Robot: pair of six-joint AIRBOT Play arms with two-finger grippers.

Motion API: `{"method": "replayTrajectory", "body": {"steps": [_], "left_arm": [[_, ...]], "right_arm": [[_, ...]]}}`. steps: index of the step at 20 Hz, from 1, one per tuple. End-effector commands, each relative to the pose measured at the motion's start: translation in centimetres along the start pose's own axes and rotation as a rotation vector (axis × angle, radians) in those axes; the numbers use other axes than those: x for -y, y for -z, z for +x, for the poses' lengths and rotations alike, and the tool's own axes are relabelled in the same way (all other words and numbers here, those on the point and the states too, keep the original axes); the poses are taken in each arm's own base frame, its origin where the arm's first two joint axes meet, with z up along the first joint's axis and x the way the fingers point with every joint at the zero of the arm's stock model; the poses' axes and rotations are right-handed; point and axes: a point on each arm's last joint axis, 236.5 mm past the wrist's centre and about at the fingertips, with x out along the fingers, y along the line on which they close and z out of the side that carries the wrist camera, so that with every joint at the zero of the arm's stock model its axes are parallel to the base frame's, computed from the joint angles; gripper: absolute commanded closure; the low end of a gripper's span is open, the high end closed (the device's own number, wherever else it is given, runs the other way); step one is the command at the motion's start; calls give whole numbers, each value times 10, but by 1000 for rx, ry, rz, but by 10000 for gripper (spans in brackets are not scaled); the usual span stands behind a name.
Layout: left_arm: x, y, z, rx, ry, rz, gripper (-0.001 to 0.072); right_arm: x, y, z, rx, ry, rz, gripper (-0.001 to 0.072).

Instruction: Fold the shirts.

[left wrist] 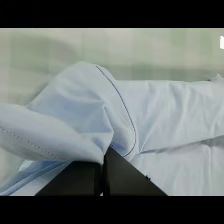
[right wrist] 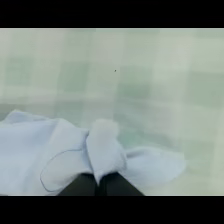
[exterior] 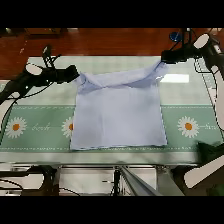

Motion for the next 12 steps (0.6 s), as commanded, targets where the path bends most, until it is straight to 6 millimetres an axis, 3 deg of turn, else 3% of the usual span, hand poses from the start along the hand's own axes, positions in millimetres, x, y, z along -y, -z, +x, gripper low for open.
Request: {"method": "replayTrajectory", "body": {"steps": [1,2,4,6,7,8,10,12], "left_arm": [[2,8,4,-30,7,1,685],[3,12,3,-47,12,2,685],[5,20,2,-82,22,1,685],[4,24,1,-101,27,-4,685],[4,26,0,-109,29,-4,685],[5,27,0,-115,31,-4,685],[6,30,0,-129,35,-3,685],[9,36,-2,-155,48,33,686]], "right_arm": [[-8,8,-4,-39,-28,7,545],[-14,9,-14,-46,-42,4,411],[-20,1,-48,-29,-43,-18,276],[-7,-1,-93,-18,5,-33,267],[9,14,-113,-77,50,-33,267],[26,41,-127,-177,83,-14,267],[43,115,-139,-407,52,93,267],[27,188,-139,-522,-96,236,267]]}}
